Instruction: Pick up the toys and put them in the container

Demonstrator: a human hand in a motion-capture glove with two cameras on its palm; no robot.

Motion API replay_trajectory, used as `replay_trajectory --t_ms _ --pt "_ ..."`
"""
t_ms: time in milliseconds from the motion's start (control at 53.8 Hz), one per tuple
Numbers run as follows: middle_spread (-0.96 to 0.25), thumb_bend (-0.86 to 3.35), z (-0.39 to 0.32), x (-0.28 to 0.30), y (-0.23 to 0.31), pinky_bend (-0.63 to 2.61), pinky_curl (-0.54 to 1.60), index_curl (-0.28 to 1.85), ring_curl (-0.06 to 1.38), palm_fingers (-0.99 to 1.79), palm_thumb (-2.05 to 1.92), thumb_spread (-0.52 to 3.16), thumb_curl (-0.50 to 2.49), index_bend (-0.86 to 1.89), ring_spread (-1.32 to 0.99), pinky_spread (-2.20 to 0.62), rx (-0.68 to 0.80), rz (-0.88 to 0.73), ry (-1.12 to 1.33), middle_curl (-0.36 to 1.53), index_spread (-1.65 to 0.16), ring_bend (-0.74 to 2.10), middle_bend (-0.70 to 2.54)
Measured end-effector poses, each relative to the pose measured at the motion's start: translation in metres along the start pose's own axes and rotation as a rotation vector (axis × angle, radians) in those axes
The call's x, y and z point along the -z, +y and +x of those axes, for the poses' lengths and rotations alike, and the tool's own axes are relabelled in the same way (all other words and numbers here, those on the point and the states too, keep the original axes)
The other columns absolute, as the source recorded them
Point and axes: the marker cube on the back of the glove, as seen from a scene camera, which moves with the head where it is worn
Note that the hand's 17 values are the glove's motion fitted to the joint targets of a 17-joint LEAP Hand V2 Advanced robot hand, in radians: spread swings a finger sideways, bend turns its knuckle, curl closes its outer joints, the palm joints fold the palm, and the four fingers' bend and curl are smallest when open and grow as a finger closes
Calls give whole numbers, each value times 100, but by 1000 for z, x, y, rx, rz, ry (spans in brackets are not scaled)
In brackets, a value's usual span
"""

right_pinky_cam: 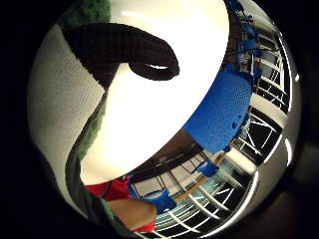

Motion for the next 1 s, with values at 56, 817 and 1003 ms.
replay_trajectory --t_ms 56,817,1003 --pt "-3 -4 0 0 1 133 42 11 26 -16 -3 99 23 2 4 3 -5 6 -6 23 -32 48 18" --pt "-40 25 -25 6 3 110 37 23 45 87 71 99 64 36 -51 -41 7 281 -16 48 -42 100 52" --pt "-45 24 -32 25 5 105 39 31 49 88 75 79 75 44 -53 -41 26 273 -61 56 -44 101 58"
